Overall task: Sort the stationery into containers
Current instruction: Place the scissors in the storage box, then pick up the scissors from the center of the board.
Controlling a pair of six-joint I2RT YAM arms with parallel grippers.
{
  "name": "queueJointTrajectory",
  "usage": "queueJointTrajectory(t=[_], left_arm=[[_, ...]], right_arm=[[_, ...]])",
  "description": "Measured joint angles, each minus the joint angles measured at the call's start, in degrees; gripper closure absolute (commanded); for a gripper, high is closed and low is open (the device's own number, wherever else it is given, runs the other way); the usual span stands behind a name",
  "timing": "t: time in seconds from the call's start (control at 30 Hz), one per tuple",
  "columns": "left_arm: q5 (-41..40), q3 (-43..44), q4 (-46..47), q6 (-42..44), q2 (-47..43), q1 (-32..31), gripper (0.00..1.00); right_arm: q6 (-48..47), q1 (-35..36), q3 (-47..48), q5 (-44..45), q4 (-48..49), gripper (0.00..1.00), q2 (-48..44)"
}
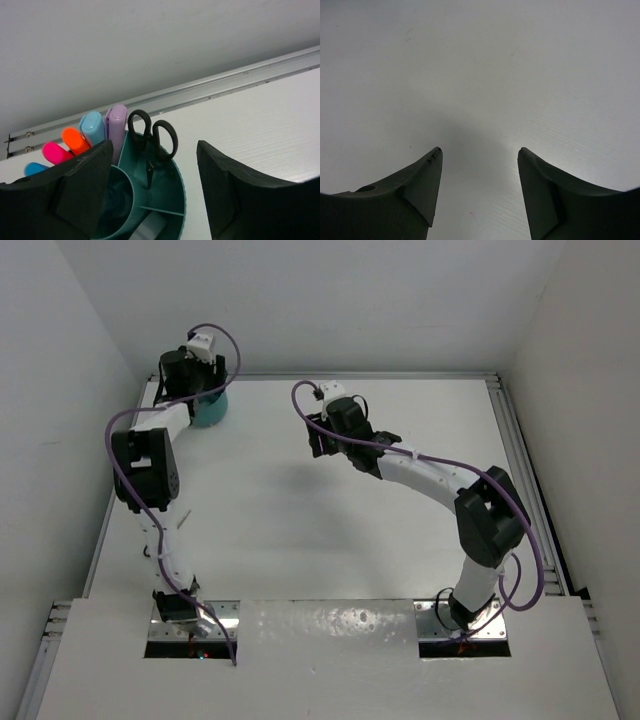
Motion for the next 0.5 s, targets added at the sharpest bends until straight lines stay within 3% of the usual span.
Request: queueJointTrajectory(t=[0.23,0.37,0.5], left_arm=[[0.13,2.29,-8.87,-1.16,-10.56,0.35,0.31],[1.11,7.21,-21.88,-0.79,-17.57,2.01,0.33],[1.73,10.45,-37.75,3.76,-26.45,8.61,0.33]], right_arm=[[-0.35,1.29,0.00,-0.20,-1.95,0.39,-0.17],[-0.52,2.93,-0.04,-0.42,-3.41,0.39,-1.55],[-0.68,4.87,-0.81,-0.59,-4.33,0.38,-5.16]])
